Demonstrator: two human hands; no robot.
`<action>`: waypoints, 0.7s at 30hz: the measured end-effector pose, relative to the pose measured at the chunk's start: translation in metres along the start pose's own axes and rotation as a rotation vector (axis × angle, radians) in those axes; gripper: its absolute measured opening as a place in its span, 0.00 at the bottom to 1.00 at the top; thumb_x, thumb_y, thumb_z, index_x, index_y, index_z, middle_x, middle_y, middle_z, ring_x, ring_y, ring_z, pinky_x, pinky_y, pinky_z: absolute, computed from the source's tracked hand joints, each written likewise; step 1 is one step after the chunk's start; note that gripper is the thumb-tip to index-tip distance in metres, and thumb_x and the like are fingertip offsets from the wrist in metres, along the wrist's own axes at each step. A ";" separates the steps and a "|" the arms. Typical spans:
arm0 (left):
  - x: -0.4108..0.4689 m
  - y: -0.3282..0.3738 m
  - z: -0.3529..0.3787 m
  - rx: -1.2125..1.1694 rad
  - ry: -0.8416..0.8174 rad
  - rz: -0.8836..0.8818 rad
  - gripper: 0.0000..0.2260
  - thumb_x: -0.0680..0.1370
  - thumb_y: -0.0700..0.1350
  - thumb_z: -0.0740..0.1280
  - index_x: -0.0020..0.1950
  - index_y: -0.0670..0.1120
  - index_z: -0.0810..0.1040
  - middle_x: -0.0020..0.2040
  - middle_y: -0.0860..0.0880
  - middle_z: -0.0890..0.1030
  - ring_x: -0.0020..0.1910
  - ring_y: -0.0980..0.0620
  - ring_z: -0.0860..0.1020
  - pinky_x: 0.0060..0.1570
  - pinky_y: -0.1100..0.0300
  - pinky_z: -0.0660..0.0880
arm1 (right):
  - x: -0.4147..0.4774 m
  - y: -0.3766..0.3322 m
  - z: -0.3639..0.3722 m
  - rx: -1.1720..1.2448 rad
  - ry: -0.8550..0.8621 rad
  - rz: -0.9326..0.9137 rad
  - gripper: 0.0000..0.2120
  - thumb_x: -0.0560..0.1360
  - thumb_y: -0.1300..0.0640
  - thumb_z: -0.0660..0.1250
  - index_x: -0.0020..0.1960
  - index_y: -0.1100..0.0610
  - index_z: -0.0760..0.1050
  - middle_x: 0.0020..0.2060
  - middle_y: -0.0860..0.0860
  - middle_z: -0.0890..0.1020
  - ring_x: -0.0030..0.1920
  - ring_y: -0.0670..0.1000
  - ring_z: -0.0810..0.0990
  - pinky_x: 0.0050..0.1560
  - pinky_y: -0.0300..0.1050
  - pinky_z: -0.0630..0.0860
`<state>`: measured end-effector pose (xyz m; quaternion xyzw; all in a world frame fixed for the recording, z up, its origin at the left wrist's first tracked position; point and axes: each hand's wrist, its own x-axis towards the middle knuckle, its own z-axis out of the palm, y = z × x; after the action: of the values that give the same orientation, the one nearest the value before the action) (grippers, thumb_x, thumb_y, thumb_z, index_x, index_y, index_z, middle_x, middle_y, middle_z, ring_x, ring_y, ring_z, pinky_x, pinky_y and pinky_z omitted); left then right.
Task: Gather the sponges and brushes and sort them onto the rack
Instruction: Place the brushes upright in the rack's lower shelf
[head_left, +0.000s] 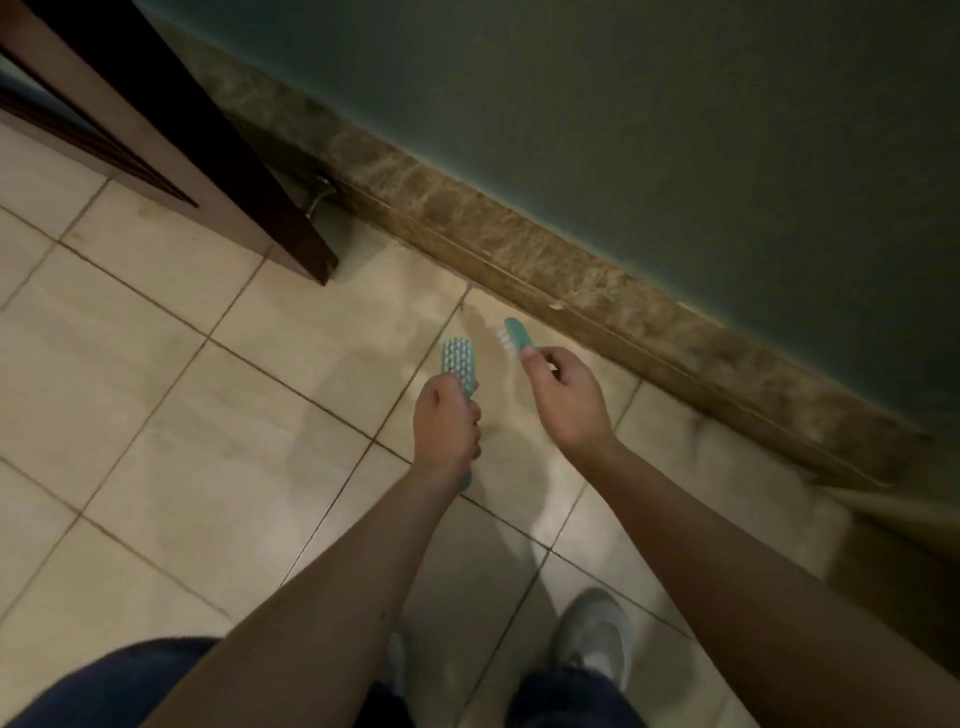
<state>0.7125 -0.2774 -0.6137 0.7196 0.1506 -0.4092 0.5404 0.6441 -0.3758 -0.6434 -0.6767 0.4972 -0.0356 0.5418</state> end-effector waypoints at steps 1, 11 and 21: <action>-0.020 0.012 0.000 0.007 -0.011 -0.005 0.10 0.80 0.45 0.50 0.47 0.44 0.69 0.28 0.50 0.64 0.21 0.56 0.59 0.21 0.67 0.55 | -0.016 -0.012 -0.012 0.000 0.016 0.019 0.15 0.78 0.41 0.60 0.49 0.50 0.78 0.39 0.48 0.81 0.38 0.43 0.77 0.44 0.46 0.74; -0.224 0.158 -0.003 0.161 -0.129 -0.055 0.15 0.79 0.46 0.51 0.52 0.44 0.75 0.28 0.49 0.66 0.22 0.54 0.59 0.22 0.65 0.55 | -0.186 -0.174 -0.131 0.099 0.168 0.162 0.14 0.77 0.39 0.60 0.45 0.48 0.75 0.37 0.46 0.80 0.38 0.45 0.77 0.44 0.46 0.74; -0.403 0.276 -0.007 0.313 -0.484 0.048 0.13 0.81 0.55 0.56 0.50 0.47 0.73 0.27 0.51 0.68 0.19 0.57 0.62 0.19 0.67 0.58 | -0.341 -0.330 -0.235 0.191 0.337 0.145 0.19 0.77 0.37 0.58 0.52 0.50 0.77 0.45 0.47 0.82 0.47 0.48 0.79 0.50 0.48 0.75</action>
<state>0.6478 -0.2822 -0.1290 0.6789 -0.0646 -0.5746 0.4526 0.5440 -0.3243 -0.1259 -0.5689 0.6228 -0.1564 0.5138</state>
